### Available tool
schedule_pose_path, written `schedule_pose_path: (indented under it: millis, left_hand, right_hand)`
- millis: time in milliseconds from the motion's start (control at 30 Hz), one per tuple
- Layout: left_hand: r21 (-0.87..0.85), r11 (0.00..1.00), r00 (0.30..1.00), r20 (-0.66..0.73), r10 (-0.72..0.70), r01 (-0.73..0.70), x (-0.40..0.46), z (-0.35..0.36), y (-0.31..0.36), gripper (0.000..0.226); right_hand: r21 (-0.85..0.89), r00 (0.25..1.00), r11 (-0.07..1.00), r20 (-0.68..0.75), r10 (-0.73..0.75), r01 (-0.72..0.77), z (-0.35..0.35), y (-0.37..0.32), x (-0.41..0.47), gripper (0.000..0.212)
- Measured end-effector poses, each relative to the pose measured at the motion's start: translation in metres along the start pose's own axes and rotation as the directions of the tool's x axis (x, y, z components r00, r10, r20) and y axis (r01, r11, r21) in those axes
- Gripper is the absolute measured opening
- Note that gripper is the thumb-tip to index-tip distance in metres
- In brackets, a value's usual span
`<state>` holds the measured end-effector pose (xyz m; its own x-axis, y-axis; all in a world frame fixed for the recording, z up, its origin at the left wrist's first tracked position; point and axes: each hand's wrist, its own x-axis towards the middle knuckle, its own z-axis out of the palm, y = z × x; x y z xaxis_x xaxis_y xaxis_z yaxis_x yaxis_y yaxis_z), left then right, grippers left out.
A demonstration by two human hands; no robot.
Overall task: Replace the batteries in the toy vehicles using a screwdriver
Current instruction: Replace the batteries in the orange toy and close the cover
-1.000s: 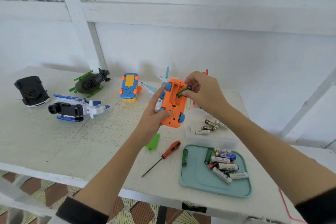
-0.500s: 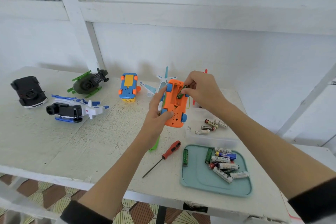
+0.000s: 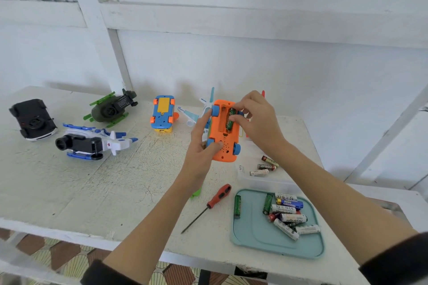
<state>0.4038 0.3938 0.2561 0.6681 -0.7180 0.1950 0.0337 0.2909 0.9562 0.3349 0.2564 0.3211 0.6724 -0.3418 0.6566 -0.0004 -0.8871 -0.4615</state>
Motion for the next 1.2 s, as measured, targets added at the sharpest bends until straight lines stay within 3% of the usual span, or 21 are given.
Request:
schedule_pose_path:
  millis: [267, 400, 500, 600, 667, 733, 800, 867, 967, 1200]
  left_hand:
    - [0.016, 0.998, 0.998, -0.003, 0.055, -0.055, 0.009, 0.004, 0.0, 0.071]
    - [0.066, 0.997, 0.999, -0.003, 0.051, -0.05, 0.012, 0.001, -0.001, 0.072]
    - [0.083, 0.995, 0.999, -0.01, 0.047, -0.046, 0.011, -0.003, -0.003, 0.071]
    - [0.083, 0.995, 0.998, -0.034, 0.057, -0.054, 0.011, -0.008, 0.002, 0.071]
    - [0.08, 0.995, 0.996, -0.052, 0.066, -0.062, 0.012, -0.013, 0.005, 0.07]
    - [0.074, 0.995, 0.997, -0.045, 0.065, -0.062, 0.012, -0.016, 0.007, 0.069]
    - [0.068, 0.997, 0.998, -0.051, 0.049, -0.045, 0.011, -0.017, 0.007, 0.068]
    - [0.06, 0.998, 0.998, -0.049, 0.033, -0.03, 0.009, -0.014, 0.006, 0.068]
    - [0.069, 0.997, 0.999, -0.029, 0.027, -0.025, 0.007, -0.01, 0.001, 0.067]
    - [0.067, 0.998, 1.0, -0.03, -0.003, 0.005, 0.007, -0.011, -0.001, 0.07]
  right_hand:
    - [-0.105, 0.992, 0.987, -0.035, -0.122, 0.118, 0.001, 0.008, 0.001, 0.01]
    - [-0.134, 0.982, 0.973, 0.018, -0.188, 0.189, -0.003, 0.01, 0.003, 0.008]
    - [-0.167, 0.987, 0.973, 0.034, -0.156, 0.16, -0.003, 0.016, -0.009, 0.016]
    - [-0.111, 0.992, 0.986, 0.022, -0.124, 0.126, -0.004, 0.015, -0.04, 0.021]
    - [-0.014, 0.979, 0.989, 0.139, -0.146, 0.149, -0.007, 0.015, -0.062, 0.016]
    - [0.089, 0.907, 0.989, 0.395, -0.144, 0.119, -0.013, 0.017, -0.079, 0.007]
    - [0.099, 0.766, 0.994, 0.635, -0.1, 0.048, -0.017, 0.021, -0.092, 0.01]
    - [0.048, 0.642, 0.998, 0.764, -0.066, 0.045, -0.015, 0.023, -0.103, 0.018]
    - [-0.02, 0.547, 0.998, 0.837, -0.018, 0.064, -0.008, 0.022, -0.115, 0.033]
    - [-0.105, 0.489, 0.987, 0.871, 0.033, 0.122, -0.003, 0.021, -0.12, 0.03]
